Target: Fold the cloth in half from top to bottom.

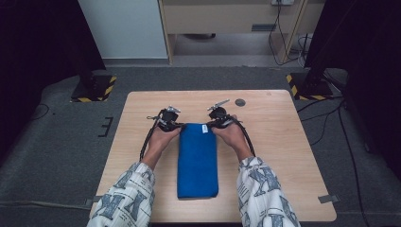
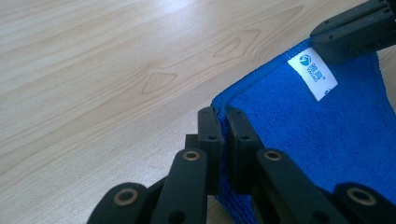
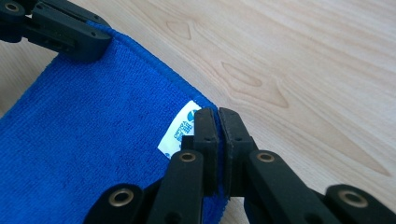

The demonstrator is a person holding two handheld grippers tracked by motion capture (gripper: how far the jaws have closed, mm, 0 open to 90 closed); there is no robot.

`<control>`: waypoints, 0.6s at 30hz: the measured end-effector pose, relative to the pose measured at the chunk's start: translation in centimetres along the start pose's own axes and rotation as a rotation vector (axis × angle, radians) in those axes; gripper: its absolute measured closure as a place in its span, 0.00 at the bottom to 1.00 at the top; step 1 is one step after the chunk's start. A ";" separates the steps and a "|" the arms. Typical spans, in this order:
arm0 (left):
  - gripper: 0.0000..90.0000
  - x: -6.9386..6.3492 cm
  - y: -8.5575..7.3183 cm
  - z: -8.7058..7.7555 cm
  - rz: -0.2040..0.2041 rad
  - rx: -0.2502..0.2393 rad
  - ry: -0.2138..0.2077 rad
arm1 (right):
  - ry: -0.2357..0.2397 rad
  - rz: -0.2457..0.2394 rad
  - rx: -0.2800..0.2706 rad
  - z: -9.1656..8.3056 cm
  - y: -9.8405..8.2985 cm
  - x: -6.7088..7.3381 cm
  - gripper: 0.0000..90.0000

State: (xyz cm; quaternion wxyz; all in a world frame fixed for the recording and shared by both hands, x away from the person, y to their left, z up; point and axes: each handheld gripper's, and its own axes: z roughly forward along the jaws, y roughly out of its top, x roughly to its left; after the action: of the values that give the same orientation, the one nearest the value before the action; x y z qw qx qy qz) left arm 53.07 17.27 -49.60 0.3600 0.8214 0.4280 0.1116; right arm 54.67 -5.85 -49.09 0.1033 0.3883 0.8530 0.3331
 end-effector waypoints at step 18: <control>0.95 -0.4 2.7 -3.0 0.052 -0.071 0.019 | -0.008 -0.025 -0.071 -2.5 2.1 -0.2 0.97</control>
State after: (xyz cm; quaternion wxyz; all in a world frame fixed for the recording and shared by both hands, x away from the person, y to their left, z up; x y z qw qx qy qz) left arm 53.05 17.44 -45.56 0.3817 0.8179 0.4057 0.1439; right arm 54.95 -6.24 -45.84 0.1246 0.3748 0.8450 0.3606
